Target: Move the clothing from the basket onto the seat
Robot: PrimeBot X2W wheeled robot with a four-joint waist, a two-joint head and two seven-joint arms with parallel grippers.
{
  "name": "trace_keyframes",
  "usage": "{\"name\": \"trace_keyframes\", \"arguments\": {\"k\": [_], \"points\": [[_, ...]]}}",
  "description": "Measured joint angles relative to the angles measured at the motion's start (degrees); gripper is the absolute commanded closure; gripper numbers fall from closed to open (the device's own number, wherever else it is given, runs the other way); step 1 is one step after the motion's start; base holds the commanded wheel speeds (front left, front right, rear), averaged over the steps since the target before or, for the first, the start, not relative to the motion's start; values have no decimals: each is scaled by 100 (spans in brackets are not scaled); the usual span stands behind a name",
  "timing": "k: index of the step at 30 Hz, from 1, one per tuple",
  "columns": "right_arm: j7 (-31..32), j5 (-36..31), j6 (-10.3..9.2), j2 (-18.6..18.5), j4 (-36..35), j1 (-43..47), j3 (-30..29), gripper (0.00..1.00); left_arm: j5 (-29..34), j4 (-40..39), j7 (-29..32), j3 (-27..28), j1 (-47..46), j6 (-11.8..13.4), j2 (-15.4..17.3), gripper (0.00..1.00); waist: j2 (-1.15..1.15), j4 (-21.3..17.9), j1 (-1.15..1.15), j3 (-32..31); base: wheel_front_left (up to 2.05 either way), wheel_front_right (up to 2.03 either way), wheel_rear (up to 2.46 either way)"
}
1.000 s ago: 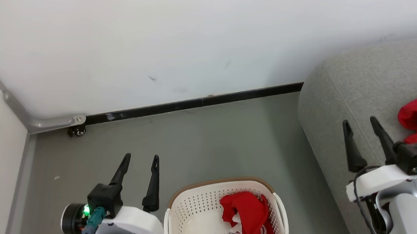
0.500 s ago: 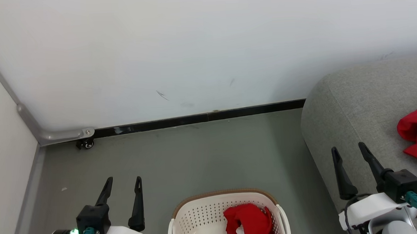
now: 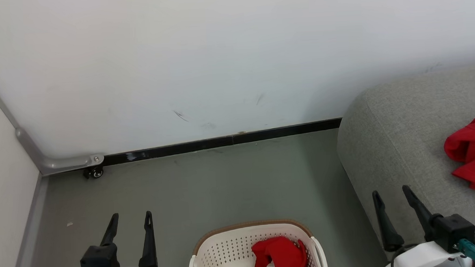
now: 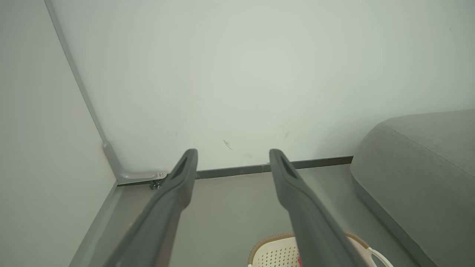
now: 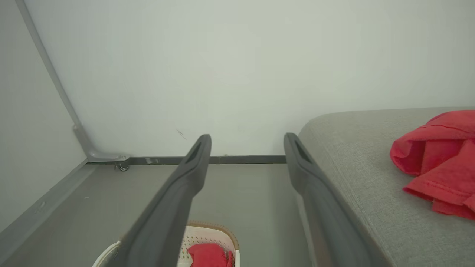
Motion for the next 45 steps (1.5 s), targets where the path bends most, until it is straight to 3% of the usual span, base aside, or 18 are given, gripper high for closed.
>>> {"name": "trace_keyframes", "arguments": {"k": [18,45], "points": [[142,407,0,5,-499,296,249,0,108,-216,0,214,90,142,27,0,0,-30,0,67,0,0,0],[319,448,0,5,-1040,430,355,0,248,-433,-18,321,98,113,-25,0,0,-21,0,228,0,0,0]]}}
